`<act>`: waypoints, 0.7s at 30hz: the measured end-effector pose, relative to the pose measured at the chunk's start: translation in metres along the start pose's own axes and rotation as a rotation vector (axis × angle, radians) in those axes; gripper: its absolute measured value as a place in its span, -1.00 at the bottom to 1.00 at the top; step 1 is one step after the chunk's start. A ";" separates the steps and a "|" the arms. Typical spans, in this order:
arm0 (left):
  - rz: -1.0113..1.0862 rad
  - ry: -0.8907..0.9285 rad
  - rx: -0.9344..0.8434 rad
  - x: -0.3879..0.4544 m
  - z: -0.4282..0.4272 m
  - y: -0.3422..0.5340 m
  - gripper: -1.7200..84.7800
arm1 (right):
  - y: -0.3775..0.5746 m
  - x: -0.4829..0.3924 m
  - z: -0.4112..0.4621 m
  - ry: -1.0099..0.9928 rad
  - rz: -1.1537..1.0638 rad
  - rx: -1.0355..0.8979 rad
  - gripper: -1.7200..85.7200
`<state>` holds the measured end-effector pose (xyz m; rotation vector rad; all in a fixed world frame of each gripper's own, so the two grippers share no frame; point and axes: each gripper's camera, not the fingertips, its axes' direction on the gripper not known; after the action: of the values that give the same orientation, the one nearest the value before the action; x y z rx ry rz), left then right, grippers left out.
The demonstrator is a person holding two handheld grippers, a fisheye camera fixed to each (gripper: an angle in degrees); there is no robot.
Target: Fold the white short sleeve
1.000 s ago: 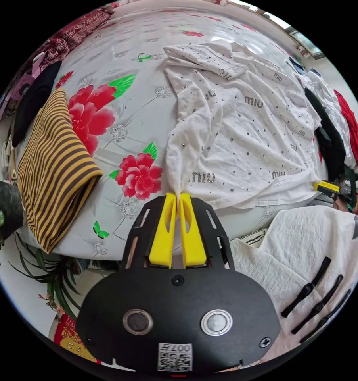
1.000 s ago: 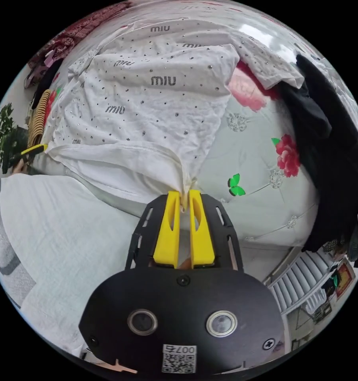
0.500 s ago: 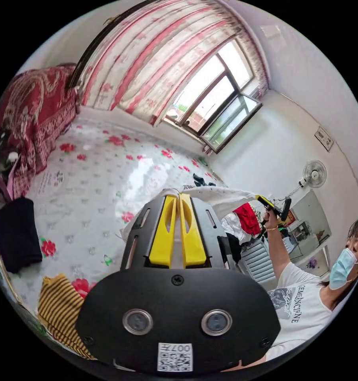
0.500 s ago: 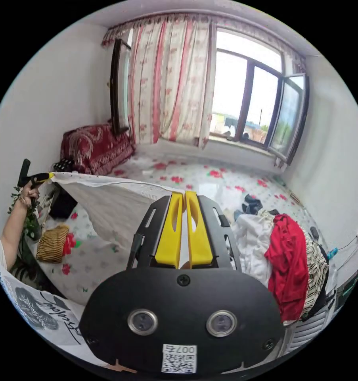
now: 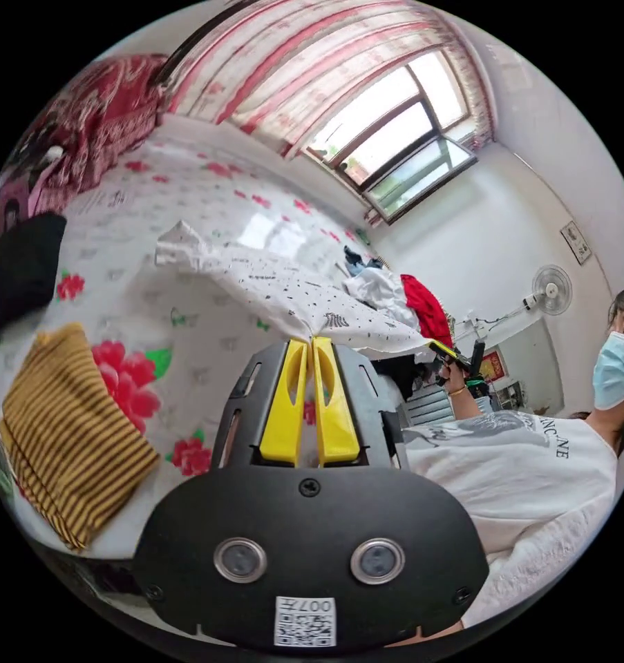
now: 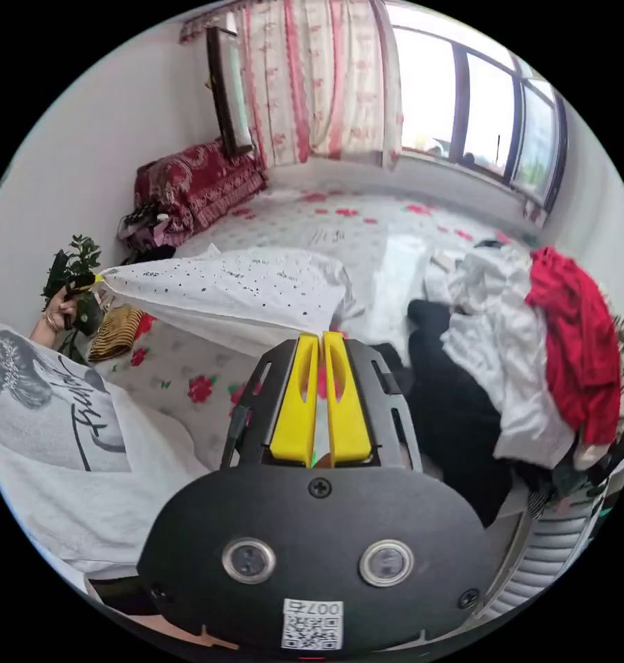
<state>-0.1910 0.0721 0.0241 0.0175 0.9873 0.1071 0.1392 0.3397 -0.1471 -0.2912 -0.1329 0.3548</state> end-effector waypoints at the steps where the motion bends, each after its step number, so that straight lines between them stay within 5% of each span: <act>1: -0.089 -0.015 -0.051 -0.023 0.022 0.026 -0.98 | 0.022 0.006 0.030 -0.046 0.061 -0.093 -0.96; 6: -0.369 0.034 -0.155 -0.063 0.062 0.102 -0.98 | 0.077 0.011 0.086 -0.140 0.171 -0.350 -0.96; 10: -0.352 0.032 -0.176 -0.053 0.057 0.109 -0.98 | 0.081 0.013 0.085 -0.202 0.150 -0.418 -0.96; 21: -0.423 -0.014 0.004 -0.077 0.081 -0.009 -0.91 | -0.069 0.052 0.104 -0.197 0.215 -0.237 -0.92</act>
<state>-0.1643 0.0585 0.1320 -0.1866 0.9585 -0.2829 0.1911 0.3228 -0.0232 -0.5071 -0.3405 0.5824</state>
